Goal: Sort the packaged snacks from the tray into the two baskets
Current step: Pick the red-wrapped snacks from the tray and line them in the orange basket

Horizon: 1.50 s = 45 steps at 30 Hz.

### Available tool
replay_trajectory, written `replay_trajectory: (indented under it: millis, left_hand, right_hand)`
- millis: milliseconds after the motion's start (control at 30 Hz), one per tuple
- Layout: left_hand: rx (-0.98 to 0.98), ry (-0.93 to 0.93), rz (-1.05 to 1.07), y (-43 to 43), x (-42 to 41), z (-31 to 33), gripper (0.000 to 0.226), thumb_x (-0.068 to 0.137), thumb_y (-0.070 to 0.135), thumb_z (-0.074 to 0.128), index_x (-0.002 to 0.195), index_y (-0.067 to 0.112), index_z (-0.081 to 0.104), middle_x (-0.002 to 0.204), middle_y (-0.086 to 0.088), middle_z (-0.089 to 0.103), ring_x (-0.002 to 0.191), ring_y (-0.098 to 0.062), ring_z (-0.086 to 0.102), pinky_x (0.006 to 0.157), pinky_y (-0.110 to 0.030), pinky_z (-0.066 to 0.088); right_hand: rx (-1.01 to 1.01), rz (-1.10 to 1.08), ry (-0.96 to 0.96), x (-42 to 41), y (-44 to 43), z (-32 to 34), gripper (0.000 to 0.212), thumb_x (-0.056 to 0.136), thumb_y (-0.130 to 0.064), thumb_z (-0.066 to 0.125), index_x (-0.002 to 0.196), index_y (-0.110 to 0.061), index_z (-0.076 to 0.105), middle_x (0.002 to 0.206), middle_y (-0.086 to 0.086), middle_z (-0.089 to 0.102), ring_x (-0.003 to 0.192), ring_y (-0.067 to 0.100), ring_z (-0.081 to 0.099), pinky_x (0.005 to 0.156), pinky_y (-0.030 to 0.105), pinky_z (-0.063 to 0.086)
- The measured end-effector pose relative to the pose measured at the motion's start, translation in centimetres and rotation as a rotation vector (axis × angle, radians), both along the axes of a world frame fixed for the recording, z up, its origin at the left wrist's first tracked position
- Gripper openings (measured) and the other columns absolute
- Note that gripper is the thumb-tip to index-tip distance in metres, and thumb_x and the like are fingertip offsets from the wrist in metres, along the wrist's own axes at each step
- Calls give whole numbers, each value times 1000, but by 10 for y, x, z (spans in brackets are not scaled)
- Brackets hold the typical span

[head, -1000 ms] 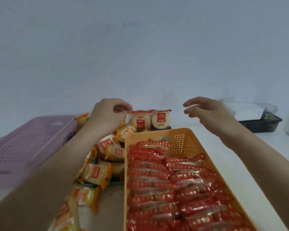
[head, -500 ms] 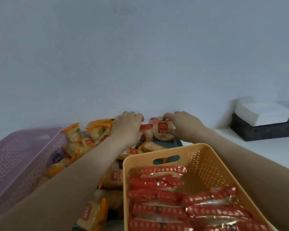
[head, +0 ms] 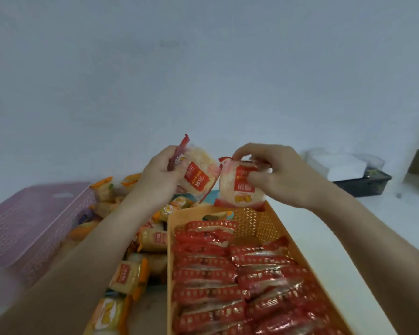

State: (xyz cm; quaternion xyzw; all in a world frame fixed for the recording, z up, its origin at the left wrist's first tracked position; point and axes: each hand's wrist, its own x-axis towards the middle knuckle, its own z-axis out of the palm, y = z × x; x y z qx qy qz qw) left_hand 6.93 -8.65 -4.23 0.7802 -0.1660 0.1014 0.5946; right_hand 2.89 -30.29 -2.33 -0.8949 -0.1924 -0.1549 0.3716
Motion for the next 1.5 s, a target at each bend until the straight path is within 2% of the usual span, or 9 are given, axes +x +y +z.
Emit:
replay_trajectory:
  millis: [133, 267, 400, 500, 633, 767, 1033, 1367, 1500]
  left_hand:
    - [91, -147, 63, 0, -22, 4, 24, 96, 18, 56, 95, 42, 54, 97, 12, 63, 92, -13, 65, 70, -32, 57]
    - [121, -140, -25, -10, -46, 6, 22, 94, 19, 59, 96, 41, 58, 97, 8, 66, 91, -14, 67, 79, -43, 59]
    - [354, -221, -74, -18, -57, 1, 23, 93, 22, 61, 104, 42, 56, 94, 17, 64, 81, 5, 63, 76, -17, 50]
    - [478, -247, -57, -20, -67, 3, 30, 93, 20, 61, 115, 39, 54, 100, 22, 61, 81, 18, 57, 68, 1, 39]
    - [539, -288, 4, -28, -66, 7, 39, 90, 24, 65, 125, 36, 55, 106, 18, 64, 89, 4, 59, 71, -4, 38]
    - [641, -288, -78, -38, -70, 3, 41, 87, 21, 67, 124, 36, 56, 100, 17, 63, 86, 6, 61, 75, -13, 45]
    - [1133, -301, 165, -17, -63, -15, 27, 89, 56, 53, 95, 33, 65, 82, 14, 66, 77, -6, 58, 63, -27, 47]
    - [1085, -439, 290, -10, -58, -24, 21, 94, 34, 52, 92, 24, 70, 86, 9, 55, 91, -12, 51, 72, -26, 41]
    - [894, -369, 192, -8, -64, -20, 24, 91, 20, 54, 111, 27, 67, 101, 10, 64, 99, -10, 55, 84, -28, 46]
  right_hand:
    - [-245, 32, 130, -34, -2, 2, 27, 83, -14, 56, 98, -35, 61, 94, 0, 69, 87, 18, 64, 79, 40, 54]
    - [-550, 49, 125, -52, 9, -3, 26, 86, -25, 55, 109, -35, 62, 108, -3, 69, 100, 18, 61, 87, 34, 49]
    - [-803, -58, 158, -49, 13, -14, 37, 90, -55, 46, 117, -35, 61, 111, -10, 67, 108, 15, 58, 101, 43, 33]
    - [-586, -45, 212, -50, 4, -23, 40, 86, -60, 52, 101, -28, 70, 101, -9, 70, 97, 14, 63, 91, 39, 47]
    - [-192, -206, -105, -48, -8, -15, 49, 73, -60, 68, 107, -28, 53, 107, -11, 57, 95, 8, 58, 80, 27, 49]
    - [-247, -37, -114, -48, 2, -15, 52, 85, -30, 70, 132, -31, 47, 114, -7, 63, 100, 13, 61, 87, 34, 50]
    - [7, -60, -3, -35, -3, -35, 18, 87, -19, 66, 104, -25, 68, 93, -12, 70, 87, 5, 63, 74, 19, 46]
    - [-716, -240, 170, -38, 11, -37, 34, 92, -36, 39, 103, -21, 67, 122, -2, 45, 121, 20, 31, 94, 45, 26]
    - [-700, -233, -41, -49, 13, -35, 42, 96, -46, 32, 123, -27, 59, 127, -1, 50, 124, 21, 39, 98, 44, 32]
